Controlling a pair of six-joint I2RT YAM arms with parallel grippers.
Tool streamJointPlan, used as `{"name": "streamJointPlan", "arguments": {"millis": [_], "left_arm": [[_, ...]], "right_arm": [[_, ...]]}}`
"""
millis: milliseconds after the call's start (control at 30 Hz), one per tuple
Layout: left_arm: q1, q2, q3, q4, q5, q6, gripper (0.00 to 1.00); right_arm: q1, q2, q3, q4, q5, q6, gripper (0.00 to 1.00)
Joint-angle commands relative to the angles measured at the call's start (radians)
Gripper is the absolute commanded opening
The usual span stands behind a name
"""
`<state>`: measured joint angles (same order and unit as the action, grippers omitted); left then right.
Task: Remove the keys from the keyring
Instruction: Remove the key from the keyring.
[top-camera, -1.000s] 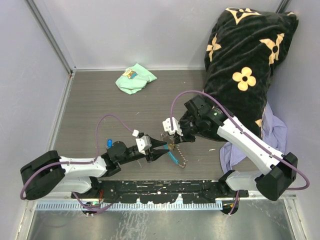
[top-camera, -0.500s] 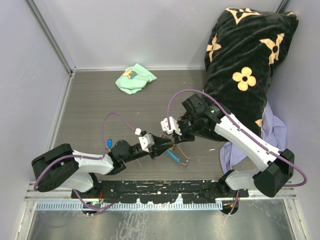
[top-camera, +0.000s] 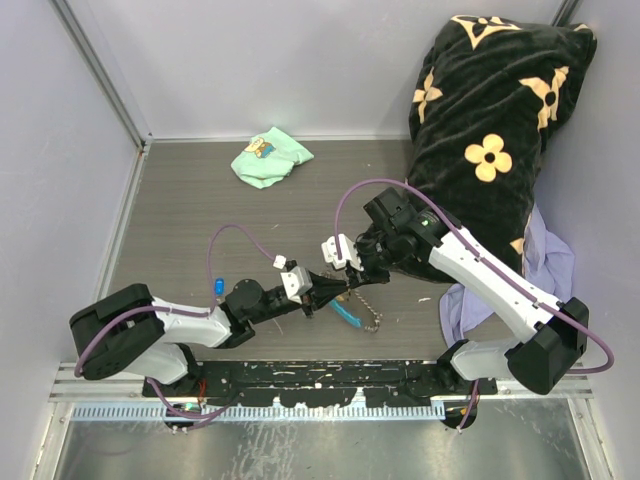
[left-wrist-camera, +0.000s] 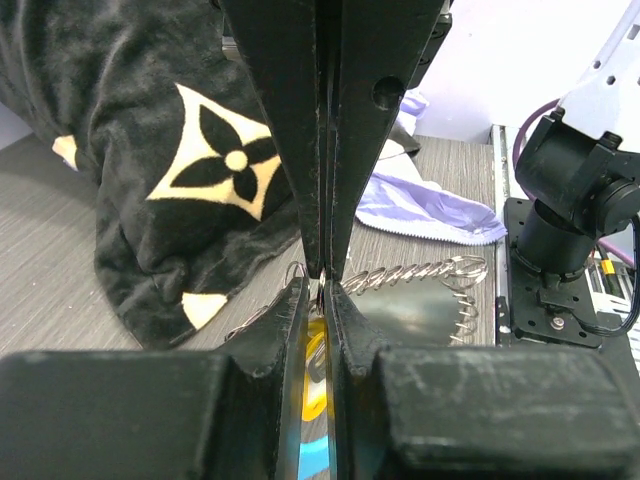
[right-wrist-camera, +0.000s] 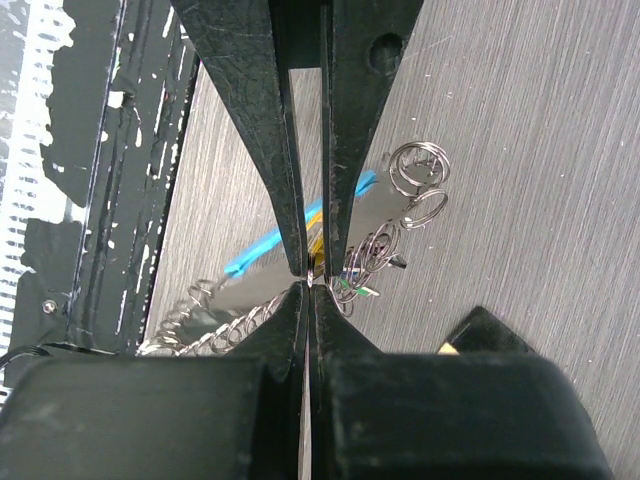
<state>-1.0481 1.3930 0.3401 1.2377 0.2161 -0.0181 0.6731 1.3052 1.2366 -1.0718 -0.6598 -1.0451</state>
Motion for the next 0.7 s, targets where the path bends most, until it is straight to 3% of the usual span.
{"name": "streamJointPlan", "arguments": {"millis": [0, 367, 500, 667], "left_arm": [[-0.004, 0.008, 0.033, 0.082, 0.01, -0.006, 0.13], [-0.003, 0.014, 0.045, 0.049, 0.014, -0.014, 0.12], [-0.004, 0.01, 0.054, 0.026, 0.024, -0.014, 0.01], [-0.003, -0.006, 0.053, 0.022, 0.033, -0.027, 0.0]], "right_arm": [[0.006, -0.012, 0.043, 0.017, -0.053, -0.01, 0.01], [0.006, -0.017, 0.043, 0.018, -0.062, -0.01, 0.01], [0.005, -0.019, 0.042, 0.017, -0.064, -0.01, 0.01], [0.006, -0.022, 0.038, 0.021, -0.07, -0.003, 0.02]]}}
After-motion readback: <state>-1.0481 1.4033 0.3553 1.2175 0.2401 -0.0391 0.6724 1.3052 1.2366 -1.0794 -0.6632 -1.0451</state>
